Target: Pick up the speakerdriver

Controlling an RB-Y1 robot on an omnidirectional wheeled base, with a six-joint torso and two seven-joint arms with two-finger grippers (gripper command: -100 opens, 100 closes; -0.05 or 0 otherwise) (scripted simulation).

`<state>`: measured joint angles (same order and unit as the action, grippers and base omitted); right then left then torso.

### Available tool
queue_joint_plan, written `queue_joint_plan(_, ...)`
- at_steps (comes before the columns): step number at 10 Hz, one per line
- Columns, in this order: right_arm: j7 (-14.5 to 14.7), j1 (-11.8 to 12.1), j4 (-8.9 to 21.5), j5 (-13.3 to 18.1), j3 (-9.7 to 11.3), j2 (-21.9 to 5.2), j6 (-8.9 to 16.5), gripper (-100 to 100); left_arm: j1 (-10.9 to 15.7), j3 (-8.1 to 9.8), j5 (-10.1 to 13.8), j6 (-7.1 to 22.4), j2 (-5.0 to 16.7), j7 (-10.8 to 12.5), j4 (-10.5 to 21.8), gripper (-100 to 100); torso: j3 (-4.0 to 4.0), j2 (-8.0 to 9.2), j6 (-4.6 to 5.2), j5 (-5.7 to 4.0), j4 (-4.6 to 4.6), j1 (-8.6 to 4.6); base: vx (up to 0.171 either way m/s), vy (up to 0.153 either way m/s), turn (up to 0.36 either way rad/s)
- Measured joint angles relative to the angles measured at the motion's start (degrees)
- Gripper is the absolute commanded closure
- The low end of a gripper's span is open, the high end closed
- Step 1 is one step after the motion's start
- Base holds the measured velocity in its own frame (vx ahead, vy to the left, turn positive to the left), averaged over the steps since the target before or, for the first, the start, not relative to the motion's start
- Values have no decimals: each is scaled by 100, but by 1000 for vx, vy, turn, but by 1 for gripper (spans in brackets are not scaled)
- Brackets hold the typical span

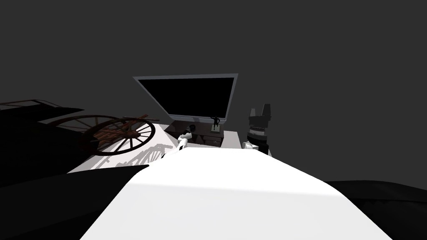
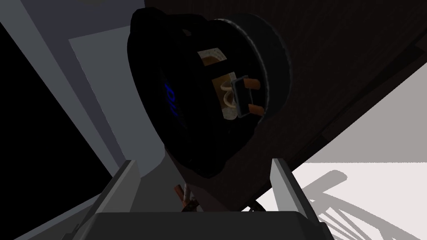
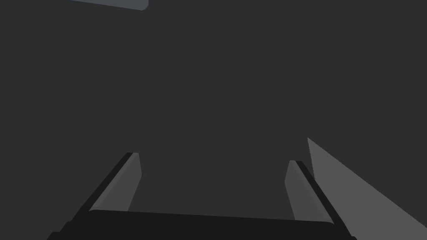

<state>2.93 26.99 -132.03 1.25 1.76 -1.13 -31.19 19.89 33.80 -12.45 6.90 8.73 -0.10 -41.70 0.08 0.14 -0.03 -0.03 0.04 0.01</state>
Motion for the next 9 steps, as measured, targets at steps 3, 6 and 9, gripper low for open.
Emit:
queue_joint_plan(3, 0, 1, 0, 0, 0, 0, 0, 0, 112, 86, -38, -68, 32, -1, 315, -100, -2, -3, -3, 1, -1, 2, -18, 2, -22)
queue_joint_plan(6, 0, 1, 0, 0, 0, 0, 0, 0, 390, 342, -180, -247, 107, -8, 650, -100, 1, 1, -3, 2, -1, 2, -21, 1, -16)
queue_joint_plan(9, 0, 0, 0, 0, 0, 0, 0, 0, 660, 606, -338, -406, 150, -24, 1079, -100, 2, 4, -3, 2, 0, 2, -29, 2, -44)
